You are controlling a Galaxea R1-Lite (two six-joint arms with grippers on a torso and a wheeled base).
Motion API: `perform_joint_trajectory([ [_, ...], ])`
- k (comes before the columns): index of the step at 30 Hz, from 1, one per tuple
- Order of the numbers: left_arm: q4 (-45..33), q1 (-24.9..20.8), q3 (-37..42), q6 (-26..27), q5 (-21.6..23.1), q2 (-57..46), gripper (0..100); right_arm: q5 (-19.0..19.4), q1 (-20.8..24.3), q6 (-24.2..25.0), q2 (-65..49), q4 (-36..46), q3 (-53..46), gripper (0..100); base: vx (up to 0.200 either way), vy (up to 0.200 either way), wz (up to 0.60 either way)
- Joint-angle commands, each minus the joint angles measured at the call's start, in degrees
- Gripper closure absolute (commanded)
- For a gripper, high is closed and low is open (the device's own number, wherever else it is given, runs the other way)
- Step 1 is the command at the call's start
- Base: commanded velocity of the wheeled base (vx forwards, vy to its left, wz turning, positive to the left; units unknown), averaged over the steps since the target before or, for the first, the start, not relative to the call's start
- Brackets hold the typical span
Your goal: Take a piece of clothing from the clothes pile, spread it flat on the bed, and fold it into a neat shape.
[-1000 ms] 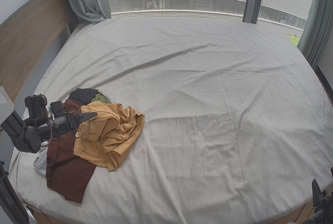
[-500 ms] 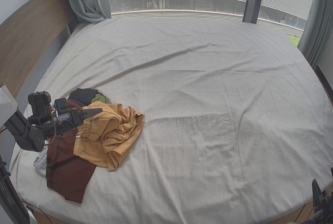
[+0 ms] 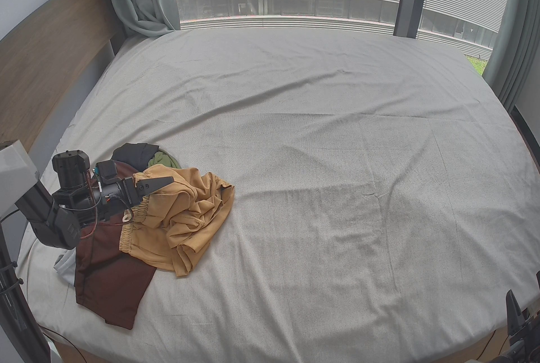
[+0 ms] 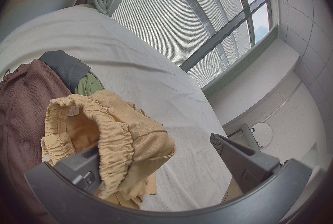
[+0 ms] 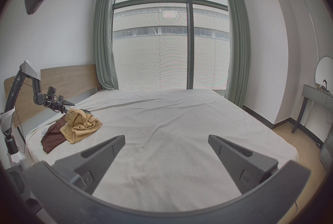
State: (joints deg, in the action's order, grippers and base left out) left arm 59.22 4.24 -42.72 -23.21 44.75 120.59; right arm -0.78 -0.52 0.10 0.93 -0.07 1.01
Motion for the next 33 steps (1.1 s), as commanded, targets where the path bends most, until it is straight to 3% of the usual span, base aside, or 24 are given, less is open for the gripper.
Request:
perform_joint_trajectory([
  [1,0.19,0.06,0.18,0.01,-0.02,1.14,100,-0.01,0.0,-0.01,-0.93,-0.01,-0.92,0,0.0,0.0,0.0],
  [17,0.28,0.33,1.23,-0.96,0.25,0.44,100,-0.01,0.0,0.08,-0.93,-0.01,-0.92,0,0.0,0.0,0.0],
  [26,4.67,-1.34,3.34,-17.13,-2.12,-6.24,100,-0.01,0.0,0.08,-0.93,-0.01,-0.92,0,0.0,0.0,0.0],
  [28,5.11,-1.52,3.6,-18.36,-3.0,-6.77,100,-0.01,0.0,0.08,-0.93,-0.01,-0.92,0,0.0,0.0,0.0],
  [33,5.82,-3.98,4.13,-25.92,-9.77,-10.37,100,-0.01,0.0,0.08,-0.93,-0.01,-0.92,0,0.0,0.0,0.0],
])
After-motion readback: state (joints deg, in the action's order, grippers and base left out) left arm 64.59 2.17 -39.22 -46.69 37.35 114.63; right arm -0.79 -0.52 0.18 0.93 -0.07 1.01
